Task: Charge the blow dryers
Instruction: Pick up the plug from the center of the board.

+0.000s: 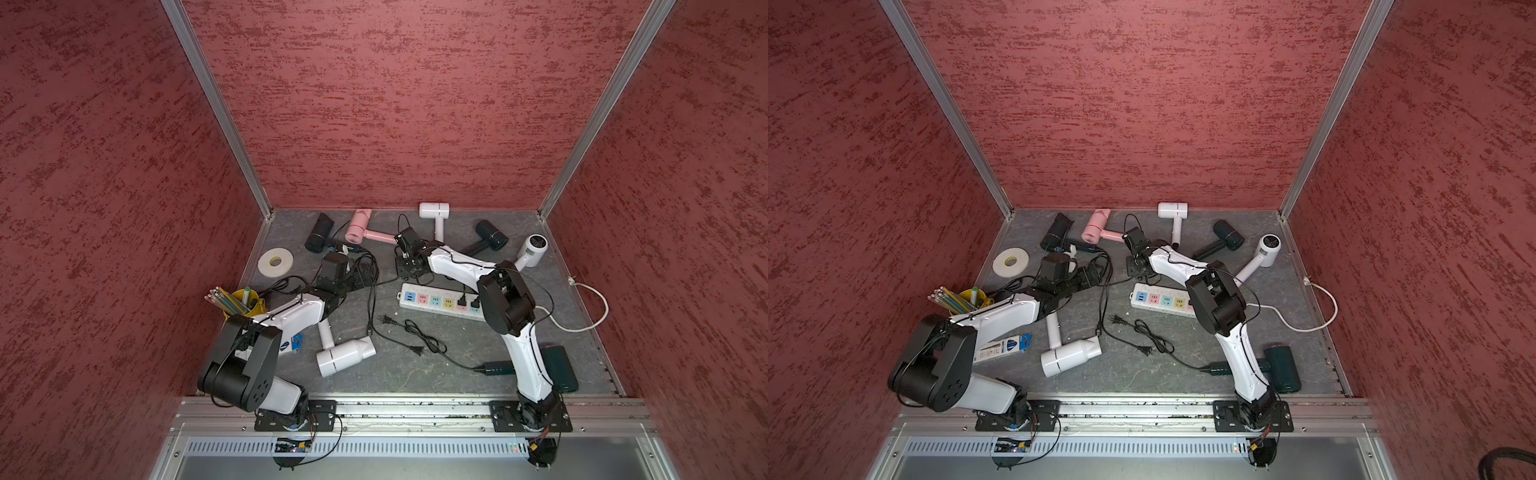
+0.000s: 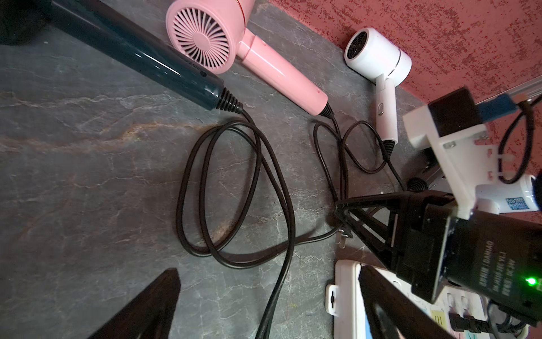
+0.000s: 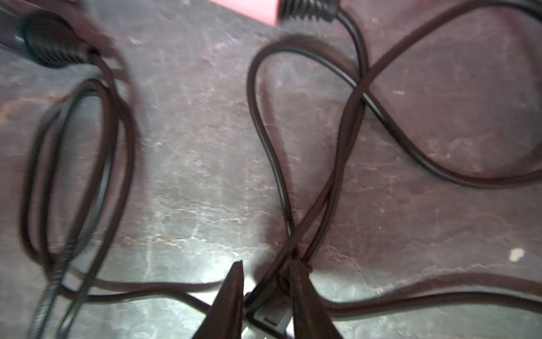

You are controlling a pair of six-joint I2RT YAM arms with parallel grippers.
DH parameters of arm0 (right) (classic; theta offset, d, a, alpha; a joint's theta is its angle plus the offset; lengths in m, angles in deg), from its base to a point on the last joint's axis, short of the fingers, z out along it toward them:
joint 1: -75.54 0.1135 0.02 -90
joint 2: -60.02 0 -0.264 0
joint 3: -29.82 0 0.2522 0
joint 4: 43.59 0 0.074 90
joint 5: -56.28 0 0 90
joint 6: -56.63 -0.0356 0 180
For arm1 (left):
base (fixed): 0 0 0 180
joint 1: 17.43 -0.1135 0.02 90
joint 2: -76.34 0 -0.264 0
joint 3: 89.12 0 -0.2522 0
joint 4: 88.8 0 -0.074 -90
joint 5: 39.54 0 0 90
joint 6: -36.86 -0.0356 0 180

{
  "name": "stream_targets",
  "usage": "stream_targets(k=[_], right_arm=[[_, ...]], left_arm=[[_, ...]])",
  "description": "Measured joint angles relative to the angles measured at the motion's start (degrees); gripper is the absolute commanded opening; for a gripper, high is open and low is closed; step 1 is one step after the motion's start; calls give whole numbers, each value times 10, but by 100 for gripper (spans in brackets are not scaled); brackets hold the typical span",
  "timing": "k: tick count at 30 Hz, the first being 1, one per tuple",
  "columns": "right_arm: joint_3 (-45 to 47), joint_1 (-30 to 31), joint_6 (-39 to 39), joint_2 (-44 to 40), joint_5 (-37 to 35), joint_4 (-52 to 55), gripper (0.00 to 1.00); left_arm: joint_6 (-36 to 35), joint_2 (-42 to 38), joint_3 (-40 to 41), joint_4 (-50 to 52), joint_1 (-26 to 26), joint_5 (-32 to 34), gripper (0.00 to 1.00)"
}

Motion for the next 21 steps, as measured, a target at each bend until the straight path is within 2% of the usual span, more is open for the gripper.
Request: stream_targets(k=[8,21], right_arm=[[6,0,0,-4,-17,1,34],[11,0,-4,-11,-38,2,30]], left_arm=[[0,-2,0,0,0,0,97],[0,-10,1,0,0,0,98]])
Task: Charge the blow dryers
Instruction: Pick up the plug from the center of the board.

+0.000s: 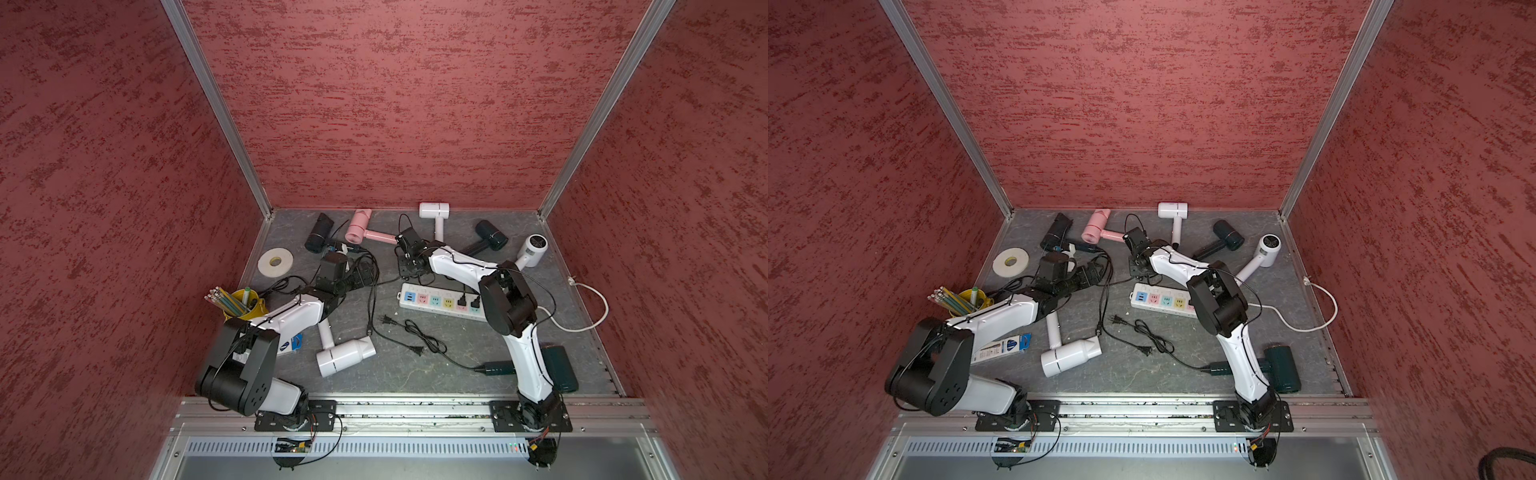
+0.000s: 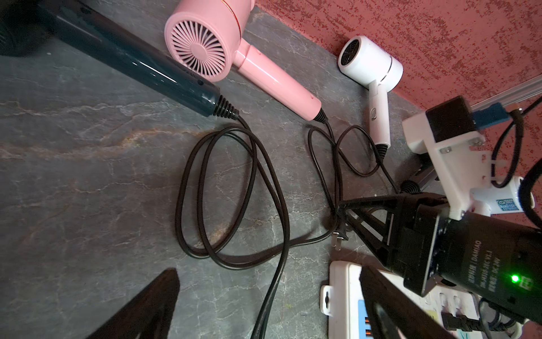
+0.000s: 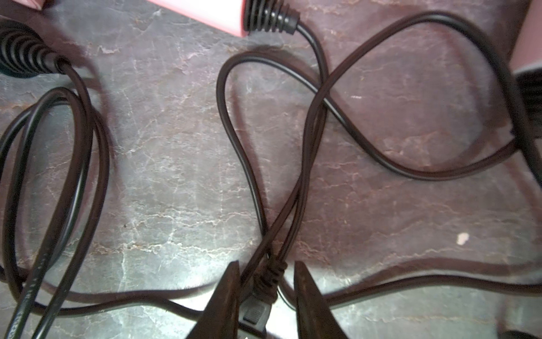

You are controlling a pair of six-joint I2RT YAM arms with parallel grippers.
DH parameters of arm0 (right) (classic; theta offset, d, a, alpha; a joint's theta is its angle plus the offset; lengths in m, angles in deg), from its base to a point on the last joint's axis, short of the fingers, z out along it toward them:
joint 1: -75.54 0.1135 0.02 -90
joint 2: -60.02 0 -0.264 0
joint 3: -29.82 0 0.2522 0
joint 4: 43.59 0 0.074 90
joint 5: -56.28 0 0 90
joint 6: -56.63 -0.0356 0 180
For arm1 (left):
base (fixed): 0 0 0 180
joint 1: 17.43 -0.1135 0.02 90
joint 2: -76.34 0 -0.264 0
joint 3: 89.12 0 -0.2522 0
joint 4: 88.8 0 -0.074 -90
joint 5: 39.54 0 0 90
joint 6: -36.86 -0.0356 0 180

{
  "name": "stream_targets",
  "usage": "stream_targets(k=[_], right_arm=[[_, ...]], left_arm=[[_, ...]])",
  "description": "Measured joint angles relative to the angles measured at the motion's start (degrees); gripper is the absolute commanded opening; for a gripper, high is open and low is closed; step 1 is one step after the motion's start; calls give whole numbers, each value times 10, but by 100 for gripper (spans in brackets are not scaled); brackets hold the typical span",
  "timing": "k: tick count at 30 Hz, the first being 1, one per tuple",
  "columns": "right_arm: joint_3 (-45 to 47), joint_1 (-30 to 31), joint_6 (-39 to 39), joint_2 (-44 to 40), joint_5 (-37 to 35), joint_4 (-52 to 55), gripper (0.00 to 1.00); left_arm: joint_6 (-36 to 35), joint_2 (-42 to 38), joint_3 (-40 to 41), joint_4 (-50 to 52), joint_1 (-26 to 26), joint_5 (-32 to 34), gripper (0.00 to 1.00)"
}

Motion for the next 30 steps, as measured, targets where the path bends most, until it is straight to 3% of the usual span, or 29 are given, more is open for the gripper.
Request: stream_targets(k=[14,30], right_arm=[[0,-2,0,0,-1,0,25],[3,-3,-1,5,1,-2,29]], left_arm=[[0,0,0,0,0,0,98],[0,0,2,-2,0,0,98]])
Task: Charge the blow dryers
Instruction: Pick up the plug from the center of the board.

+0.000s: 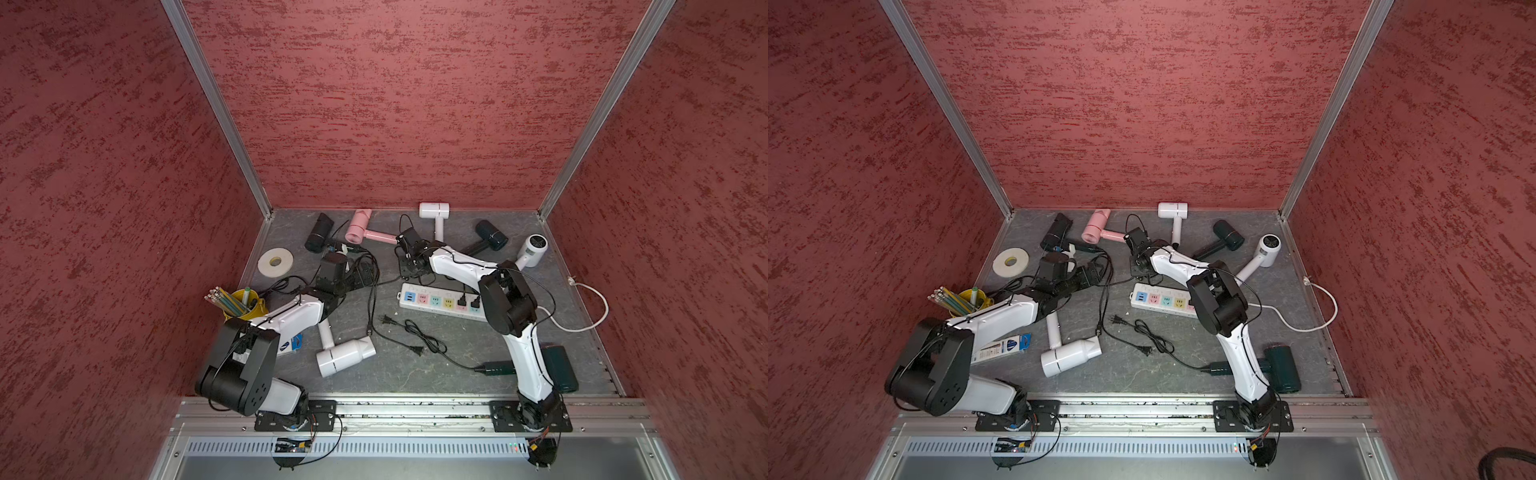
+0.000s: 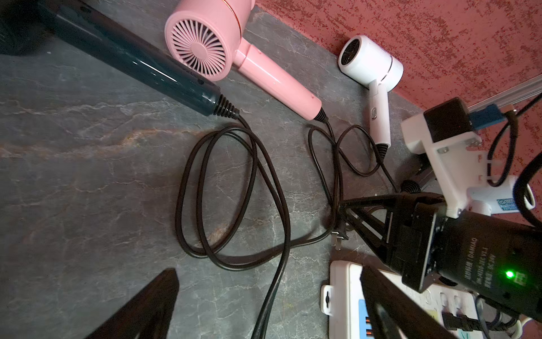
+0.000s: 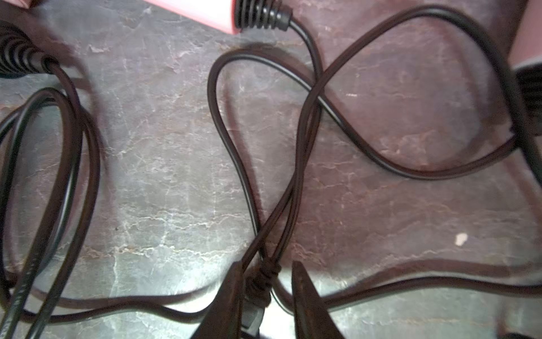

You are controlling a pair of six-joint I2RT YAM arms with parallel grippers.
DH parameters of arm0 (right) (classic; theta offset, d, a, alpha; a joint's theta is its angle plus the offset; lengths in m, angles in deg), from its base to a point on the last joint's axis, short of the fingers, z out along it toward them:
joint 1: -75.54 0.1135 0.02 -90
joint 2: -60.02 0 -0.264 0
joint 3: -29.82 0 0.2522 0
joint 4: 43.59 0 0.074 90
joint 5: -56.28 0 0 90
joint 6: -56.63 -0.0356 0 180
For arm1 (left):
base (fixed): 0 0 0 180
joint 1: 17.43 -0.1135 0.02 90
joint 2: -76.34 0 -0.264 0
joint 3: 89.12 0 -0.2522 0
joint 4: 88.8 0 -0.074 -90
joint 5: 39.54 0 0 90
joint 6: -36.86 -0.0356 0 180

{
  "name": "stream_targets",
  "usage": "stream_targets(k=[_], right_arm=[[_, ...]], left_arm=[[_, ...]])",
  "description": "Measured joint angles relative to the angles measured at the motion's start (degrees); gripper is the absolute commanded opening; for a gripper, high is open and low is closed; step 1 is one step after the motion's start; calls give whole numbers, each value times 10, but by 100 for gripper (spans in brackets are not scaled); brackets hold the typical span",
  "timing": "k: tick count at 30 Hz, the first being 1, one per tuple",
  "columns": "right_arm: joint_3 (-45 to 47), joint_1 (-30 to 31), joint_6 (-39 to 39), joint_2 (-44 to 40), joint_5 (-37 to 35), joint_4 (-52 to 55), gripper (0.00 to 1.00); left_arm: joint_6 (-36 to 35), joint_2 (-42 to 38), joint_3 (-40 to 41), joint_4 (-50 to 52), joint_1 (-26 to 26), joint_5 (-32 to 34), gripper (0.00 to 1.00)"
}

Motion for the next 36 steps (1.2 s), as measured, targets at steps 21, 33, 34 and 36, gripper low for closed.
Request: stream_targets(k=[21,33,34,36], right_arm=[[16,-2,-10,4,10,-25,12],[77,-5,-19,-48,6,-67,3],[87,-5,-19,-61,5,-73,3],[110,-5,-21,-94,3,-92,1]], left_arm=[[0,0,0,-1,0,0,99],[0,-26,10,-2,0,0,99],[0,-27,10,-2,0,0,100],[0,-29,10,-3,1,0,100]])
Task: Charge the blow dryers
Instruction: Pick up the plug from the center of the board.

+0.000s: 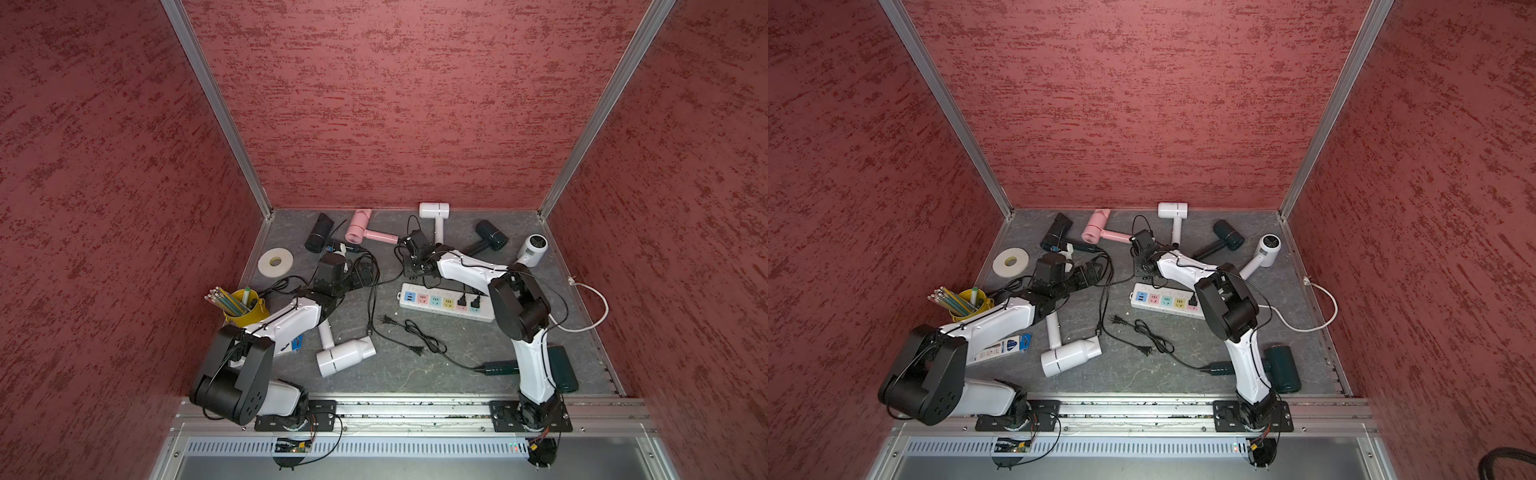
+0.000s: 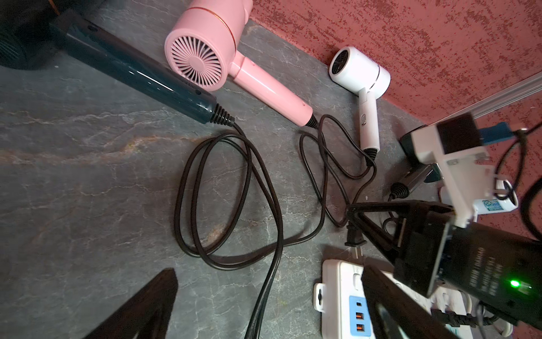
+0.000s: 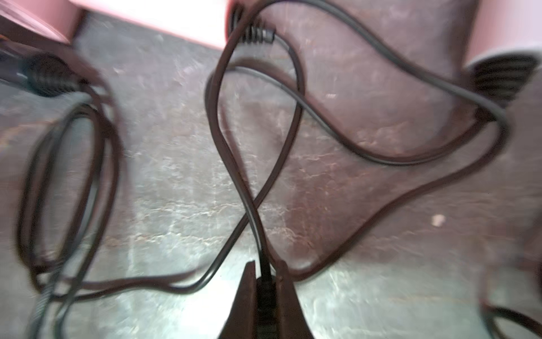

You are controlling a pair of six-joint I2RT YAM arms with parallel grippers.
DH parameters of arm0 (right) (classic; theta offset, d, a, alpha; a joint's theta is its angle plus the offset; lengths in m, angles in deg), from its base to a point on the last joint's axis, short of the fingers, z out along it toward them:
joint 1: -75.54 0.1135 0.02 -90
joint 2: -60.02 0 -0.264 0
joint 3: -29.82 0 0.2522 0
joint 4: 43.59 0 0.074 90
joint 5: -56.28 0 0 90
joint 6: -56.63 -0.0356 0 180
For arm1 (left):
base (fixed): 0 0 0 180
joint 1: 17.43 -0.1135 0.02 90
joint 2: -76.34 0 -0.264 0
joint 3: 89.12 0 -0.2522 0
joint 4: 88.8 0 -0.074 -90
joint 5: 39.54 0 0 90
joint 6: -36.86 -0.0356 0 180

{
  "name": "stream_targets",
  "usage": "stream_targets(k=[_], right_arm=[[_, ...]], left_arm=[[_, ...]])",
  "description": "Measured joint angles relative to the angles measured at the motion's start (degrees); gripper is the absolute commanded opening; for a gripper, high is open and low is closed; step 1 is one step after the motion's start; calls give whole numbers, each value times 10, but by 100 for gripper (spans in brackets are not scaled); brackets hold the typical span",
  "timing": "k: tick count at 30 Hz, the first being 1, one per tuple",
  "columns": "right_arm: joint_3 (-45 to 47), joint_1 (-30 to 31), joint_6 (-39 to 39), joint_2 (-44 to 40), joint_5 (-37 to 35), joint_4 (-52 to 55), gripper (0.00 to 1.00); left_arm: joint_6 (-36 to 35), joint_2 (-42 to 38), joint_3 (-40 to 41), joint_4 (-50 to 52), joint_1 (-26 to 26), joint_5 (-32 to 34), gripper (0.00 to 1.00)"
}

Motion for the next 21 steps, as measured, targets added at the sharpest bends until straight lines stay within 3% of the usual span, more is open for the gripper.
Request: stream_targets(k=[13,21], right_arm=[[163,-2,-11,-206,-1,-141,0],[261,-5,-24,-313,30,-213,0]], left_arm=[[-12,-7,17,-28,21,-4,100],[-30,-10,17,-61,67,-47,100]])
